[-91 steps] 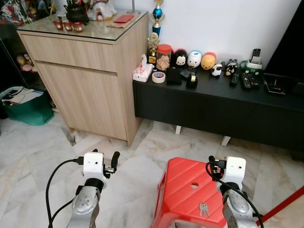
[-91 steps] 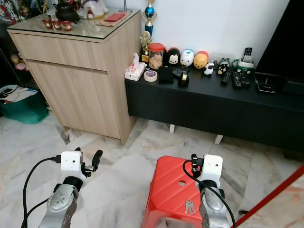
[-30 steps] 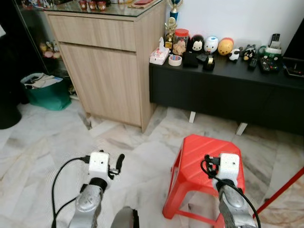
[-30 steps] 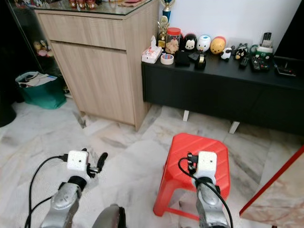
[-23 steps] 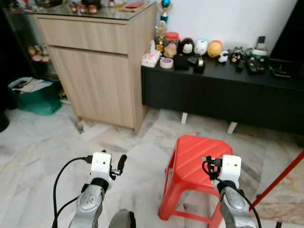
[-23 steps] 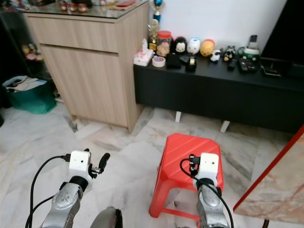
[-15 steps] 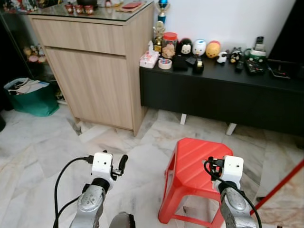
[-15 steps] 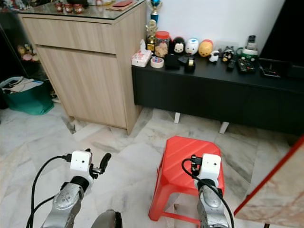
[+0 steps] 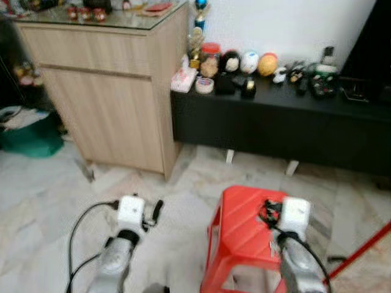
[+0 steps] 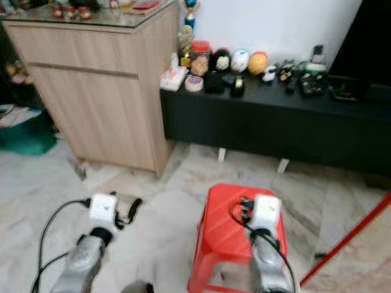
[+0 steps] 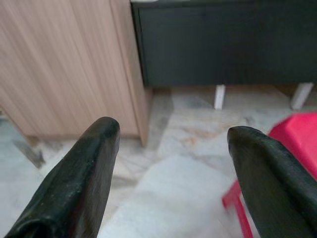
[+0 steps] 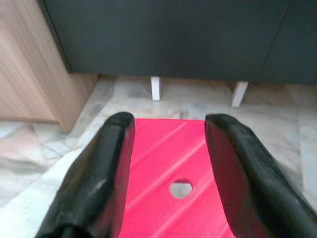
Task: Hang keys on a hook
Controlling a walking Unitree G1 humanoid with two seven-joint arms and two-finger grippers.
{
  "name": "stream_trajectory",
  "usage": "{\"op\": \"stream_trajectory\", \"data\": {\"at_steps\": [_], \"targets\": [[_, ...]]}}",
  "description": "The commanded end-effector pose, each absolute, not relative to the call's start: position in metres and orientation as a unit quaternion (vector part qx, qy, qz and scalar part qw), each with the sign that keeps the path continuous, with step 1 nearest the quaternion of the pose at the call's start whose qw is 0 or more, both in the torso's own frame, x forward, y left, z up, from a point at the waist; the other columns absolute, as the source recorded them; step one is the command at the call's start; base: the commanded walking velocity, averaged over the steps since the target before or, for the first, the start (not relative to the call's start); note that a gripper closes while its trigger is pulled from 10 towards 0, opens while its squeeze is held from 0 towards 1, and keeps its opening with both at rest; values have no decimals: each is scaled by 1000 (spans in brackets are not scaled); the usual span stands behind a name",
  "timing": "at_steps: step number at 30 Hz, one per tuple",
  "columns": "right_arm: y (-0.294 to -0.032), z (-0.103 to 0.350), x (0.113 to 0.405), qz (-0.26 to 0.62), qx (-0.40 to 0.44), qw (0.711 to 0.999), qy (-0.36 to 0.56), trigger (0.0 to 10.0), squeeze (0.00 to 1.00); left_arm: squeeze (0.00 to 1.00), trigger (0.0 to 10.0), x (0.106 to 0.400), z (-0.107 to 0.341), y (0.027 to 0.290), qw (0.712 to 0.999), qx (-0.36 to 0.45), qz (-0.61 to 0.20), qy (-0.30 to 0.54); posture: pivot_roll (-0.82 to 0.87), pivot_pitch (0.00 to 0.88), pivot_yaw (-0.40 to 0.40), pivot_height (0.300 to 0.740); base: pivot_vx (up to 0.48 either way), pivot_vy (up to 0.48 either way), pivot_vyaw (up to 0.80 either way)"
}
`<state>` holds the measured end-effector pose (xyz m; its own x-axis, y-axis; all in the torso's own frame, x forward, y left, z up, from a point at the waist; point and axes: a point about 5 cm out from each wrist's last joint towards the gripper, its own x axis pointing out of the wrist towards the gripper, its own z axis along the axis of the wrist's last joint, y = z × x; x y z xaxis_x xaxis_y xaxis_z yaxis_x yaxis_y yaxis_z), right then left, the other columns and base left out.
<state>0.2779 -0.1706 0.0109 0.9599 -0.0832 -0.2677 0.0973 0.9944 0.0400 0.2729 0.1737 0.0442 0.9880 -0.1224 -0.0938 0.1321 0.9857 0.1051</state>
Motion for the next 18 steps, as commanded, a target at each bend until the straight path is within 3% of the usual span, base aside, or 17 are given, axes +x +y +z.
{"op": "stream_trajectory", "data": {"at_steps": [1,6,18], "targets": [[-181,10,276,-60,21,988,138,10000,0,0,10000,273,43,167,995,50,-74,46,15,0,-13,652,296,0,0],[-181,9,276,-62,21,988,139,10000,0,0,10000,273,43,167,995,51,-74,46,15,0,-15,652,292,0,0],[-186,2,271,-79,18,983,162,10000,0,0,10000,273,42,167,995,50,-75,50,21,0,-15,652,23,0,0]]}}
